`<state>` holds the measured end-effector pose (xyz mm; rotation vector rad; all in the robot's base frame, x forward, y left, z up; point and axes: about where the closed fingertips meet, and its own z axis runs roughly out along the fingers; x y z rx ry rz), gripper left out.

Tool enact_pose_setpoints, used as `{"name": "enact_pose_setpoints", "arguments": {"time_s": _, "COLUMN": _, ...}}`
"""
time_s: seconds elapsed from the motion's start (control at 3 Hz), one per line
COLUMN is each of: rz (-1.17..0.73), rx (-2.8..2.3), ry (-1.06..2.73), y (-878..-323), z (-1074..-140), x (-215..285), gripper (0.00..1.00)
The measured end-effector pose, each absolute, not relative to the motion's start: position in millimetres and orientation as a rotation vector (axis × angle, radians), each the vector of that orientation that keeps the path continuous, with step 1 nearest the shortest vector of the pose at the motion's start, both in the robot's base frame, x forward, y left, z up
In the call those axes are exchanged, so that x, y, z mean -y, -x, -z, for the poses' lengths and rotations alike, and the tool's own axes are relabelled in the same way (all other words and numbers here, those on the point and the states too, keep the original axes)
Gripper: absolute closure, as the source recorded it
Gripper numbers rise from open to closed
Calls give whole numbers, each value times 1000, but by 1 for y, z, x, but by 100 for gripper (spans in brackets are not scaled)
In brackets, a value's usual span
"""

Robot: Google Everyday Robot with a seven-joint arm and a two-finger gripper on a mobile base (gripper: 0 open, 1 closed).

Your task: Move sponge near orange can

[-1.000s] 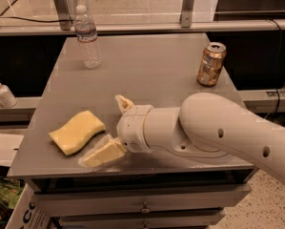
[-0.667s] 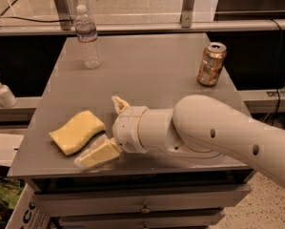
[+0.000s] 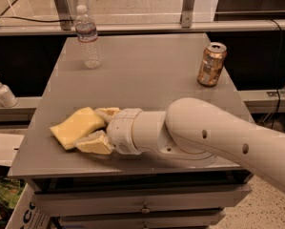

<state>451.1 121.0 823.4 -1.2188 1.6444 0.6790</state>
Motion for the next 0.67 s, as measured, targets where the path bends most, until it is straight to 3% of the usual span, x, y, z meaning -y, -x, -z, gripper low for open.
{"name": "enact_pose_setpoints", "arguments": {"time_s": 0.67, "rz": -650, "rx": -1656, "ry": 1174, "y": -451, "z": -828, "x": -104, "gripper": 88}}
